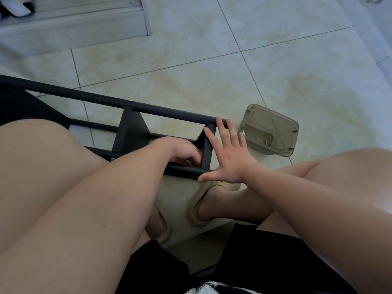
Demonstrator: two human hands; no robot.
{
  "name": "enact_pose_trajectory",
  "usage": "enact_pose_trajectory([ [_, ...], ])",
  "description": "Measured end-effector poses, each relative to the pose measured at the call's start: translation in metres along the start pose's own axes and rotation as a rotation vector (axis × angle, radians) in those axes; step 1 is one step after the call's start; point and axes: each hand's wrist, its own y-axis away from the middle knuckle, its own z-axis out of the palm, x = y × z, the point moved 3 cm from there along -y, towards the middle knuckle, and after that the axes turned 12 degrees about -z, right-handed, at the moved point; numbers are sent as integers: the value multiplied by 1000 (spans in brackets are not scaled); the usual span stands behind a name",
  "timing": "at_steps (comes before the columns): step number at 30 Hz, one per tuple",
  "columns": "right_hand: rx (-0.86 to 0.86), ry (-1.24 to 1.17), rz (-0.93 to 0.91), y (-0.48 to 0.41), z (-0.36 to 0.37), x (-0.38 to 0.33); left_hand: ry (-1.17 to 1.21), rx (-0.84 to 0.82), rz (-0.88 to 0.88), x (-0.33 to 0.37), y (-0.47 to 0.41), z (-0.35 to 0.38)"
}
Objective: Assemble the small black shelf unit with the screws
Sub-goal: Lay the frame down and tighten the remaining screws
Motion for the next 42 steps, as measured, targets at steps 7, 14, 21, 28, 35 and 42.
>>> enact_pose_trajectory([
  [7,-15,-1,6,0,-1,0,-58,68,-48,-1,1,-1],
  [14,-26,3,8,0,-2,0,-61,22,-43,-3,-2,-4],
  [21,-23,1,7,0,-2,0,-28,-30,-104,-5,-4,-4],
  [28,-22,-2,6,1,-2,-1,-110,45,-59,-2,-3,-4],
  [35,-18,-2,2,1,-2,-1,-6,-69,-104,-4,0,-3],
  [42,-17,-3,6,1,-2,-2,-85,64,-100,-2,0,-4],
])
